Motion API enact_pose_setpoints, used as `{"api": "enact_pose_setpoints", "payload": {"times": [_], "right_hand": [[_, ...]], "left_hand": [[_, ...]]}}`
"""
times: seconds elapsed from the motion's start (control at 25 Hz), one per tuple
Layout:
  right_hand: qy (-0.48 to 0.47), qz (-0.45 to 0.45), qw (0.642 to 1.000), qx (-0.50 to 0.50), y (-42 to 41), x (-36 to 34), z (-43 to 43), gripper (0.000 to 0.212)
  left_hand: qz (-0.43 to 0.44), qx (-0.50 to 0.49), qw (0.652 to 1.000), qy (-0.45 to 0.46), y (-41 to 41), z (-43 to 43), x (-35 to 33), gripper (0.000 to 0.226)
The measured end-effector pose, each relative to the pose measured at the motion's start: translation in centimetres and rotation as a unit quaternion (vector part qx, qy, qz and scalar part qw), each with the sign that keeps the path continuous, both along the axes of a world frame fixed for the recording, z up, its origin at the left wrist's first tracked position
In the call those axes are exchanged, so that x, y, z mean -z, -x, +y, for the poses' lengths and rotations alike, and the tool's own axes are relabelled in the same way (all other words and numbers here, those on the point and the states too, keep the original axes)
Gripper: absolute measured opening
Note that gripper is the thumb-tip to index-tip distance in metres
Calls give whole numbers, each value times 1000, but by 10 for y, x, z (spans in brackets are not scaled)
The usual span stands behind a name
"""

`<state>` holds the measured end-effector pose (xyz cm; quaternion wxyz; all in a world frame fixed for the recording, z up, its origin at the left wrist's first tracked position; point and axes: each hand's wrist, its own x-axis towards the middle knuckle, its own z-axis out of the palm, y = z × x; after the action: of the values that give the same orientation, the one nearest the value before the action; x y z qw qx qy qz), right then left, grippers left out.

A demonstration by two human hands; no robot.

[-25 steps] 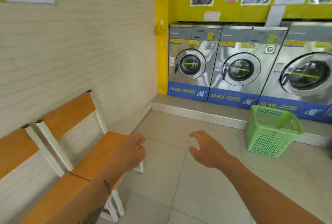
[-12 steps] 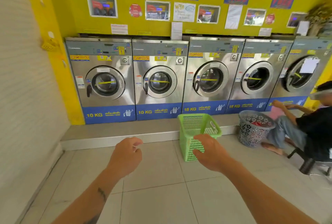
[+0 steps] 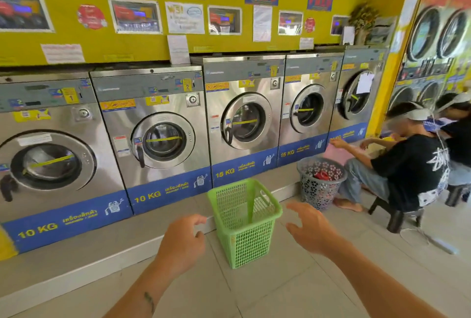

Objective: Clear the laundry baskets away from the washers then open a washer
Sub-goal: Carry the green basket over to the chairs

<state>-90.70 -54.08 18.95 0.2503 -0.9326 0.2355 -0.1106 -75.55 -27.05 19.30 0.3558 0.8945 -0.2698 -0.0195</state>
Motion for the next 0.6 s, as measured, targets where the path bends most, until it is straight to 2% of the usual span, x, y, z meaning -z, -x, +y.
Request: {"api": "enact_pose_setpoints", "payload": {"times": [0.16, 0.28, 0.6], "right_hand": [[-13, 32, 999, -4, -70, 9, -93, 47], [-2, 55, 998, -15, -125, 4, -160, 51], [8, 97, 995, -29, -277, 36, -280, 54]], "left_hand": [[-2, -21, 999, -34, -68, -86, 10, 35], [4, -49, 998, -43, -116, -141, 16, 36], [64, -75, 994, -56, -264, -244, 74, 38]]}}
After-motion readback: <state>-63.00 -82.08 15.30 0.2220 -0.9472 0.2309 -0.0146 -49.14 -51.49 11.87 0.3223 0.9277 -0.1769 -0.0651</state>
